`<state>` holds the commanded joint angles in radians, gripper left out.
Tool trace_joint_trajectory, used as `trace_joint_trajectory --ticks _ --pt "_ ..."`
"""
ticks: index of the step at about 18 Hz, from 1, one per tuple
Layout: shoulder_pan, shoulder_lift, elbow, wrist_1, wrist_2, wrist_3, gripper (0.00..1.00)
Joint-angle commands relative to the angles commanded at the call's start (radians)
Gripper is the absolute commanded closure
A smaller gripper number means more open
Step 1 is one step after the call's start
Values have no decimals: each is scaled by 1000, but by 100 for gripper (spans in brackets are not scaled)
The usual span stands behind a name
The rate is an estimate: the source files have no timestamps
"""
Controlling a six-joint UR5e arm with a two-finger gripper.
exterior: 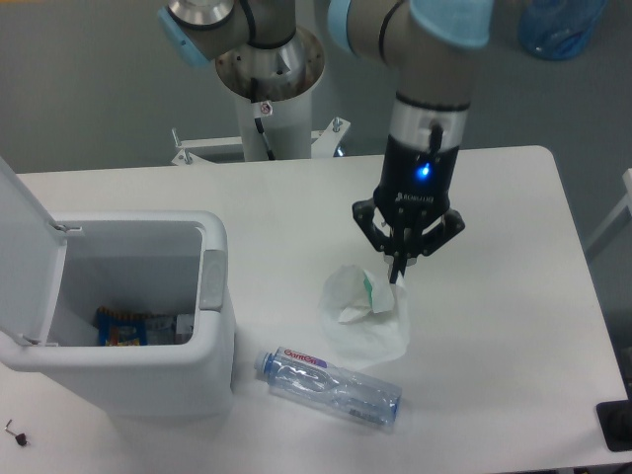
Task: Place the trash in the trash can
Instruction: 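Carry the tissue over the trash can opening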
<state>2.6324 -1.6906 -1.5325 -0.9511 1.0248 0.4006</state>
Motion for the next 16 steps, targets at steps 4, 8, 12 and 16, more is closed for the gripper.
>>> trace_joint_trajectory --ticks 4,8,12,16 --pt "-34 75 -8 0 -40 -17 100" --pt "-147 100 -35 15 -28 15 100" --pt "-236 100 -57 12 -12 49 100" --pt "-322 89 -116 17 18 113 100"
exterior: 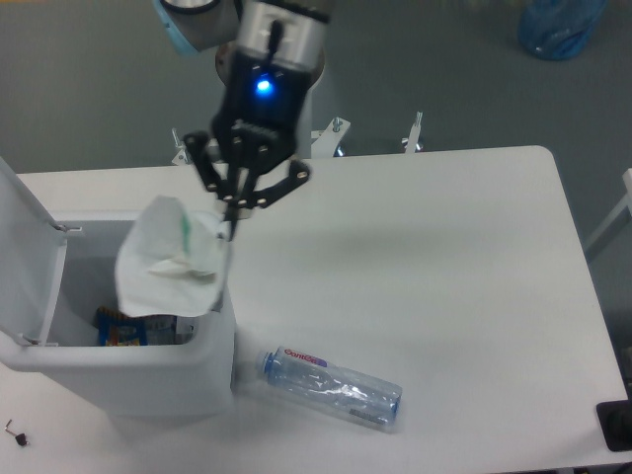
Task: Place the trash in the trash can
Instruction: 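Carry the tissue over the trash can opening, then open the gripper to drop the tissue into the can, then move the open gripper down to the clear water bottle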
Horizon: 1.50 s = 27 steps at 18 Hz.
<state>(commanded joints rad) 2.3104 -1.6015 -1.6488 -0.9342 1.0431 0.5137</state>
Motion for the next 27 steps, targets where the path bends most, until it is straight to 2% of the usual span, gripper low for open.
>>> trace_joint_trajectory --ticks 4,5,7,8,9,10,16,18,21,27 --pt "-25 -8 -40 -2 0 17 100" --pt "-26 -14 -40 0 0 14 93" --pt "-26 -18 -36 -2 -5 8 35" --pt "-26 -20 -29 -2 -5 6 16" --pt "-26 -18 -25 -2 -3 5 3" --pt "-25 -17 -23 2 -3 0 0" --pt "-9 -18 -9 0 -3 -20 0" --pt "38 -17 -3 2 -6 -59 0" --pt "121 -29 18 2 -5 -187 0" --pt "286 -103 26 2 0 -331 0"
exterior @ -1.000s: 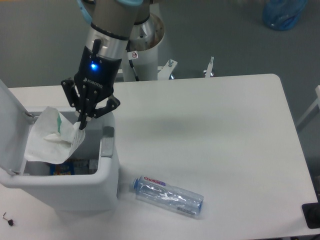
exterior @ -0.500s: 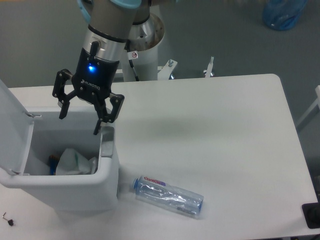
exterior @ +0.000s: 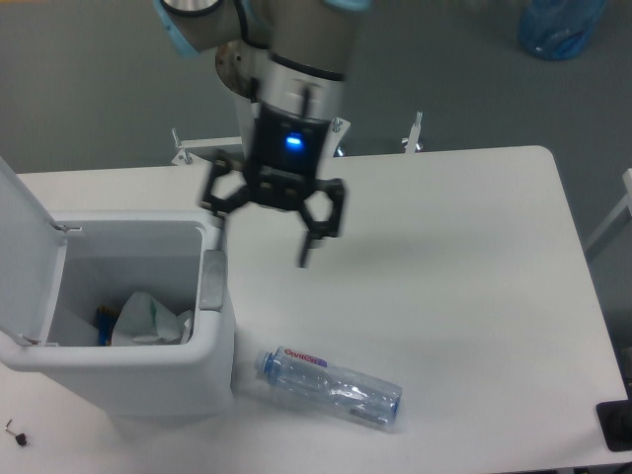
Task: Place the trash in the trash can
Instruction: 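Move the open gripper down to the clear water bottle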
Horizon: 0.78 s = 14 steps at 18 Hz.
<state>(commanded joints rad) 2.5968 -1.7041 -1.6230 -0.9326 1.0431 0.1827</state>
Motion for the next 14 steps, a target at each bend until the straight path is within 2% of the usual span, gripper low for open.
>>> trace_joint_trajectory --ticks 1,3,7,14 --pt "35 -34 2 3 2 -9 0" --pt "42 -83 17 3 34 -15 0" --pt "39 -166 74 2 204 -118 0" --pt "7 -238 68 -8 420 -129 0"
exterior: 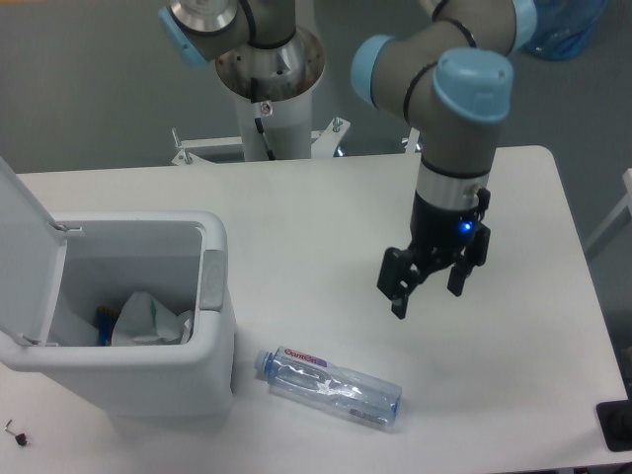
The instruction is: Place the trash in the trash can
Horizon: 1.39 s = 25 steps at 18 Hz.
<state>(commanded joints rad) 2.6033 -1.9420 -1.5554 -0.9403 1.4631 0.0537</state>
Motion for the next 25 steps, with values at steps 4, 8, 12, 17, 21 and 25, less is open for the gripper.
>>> trace_joint_trajectory --ticks 4,8,12,17,21,25 --pt "-37 -47 -6 0 59 -84 0" --pt "-68 -98 1 5 60 -135 0" --pt "-78 -153 38 3 62 -208 0" --pt "-100 -209 86 3 60 -282 0" --pt "-109 -233 147 6 45 -346 0" --pt "-134 -276 182 5 26 -382 0"
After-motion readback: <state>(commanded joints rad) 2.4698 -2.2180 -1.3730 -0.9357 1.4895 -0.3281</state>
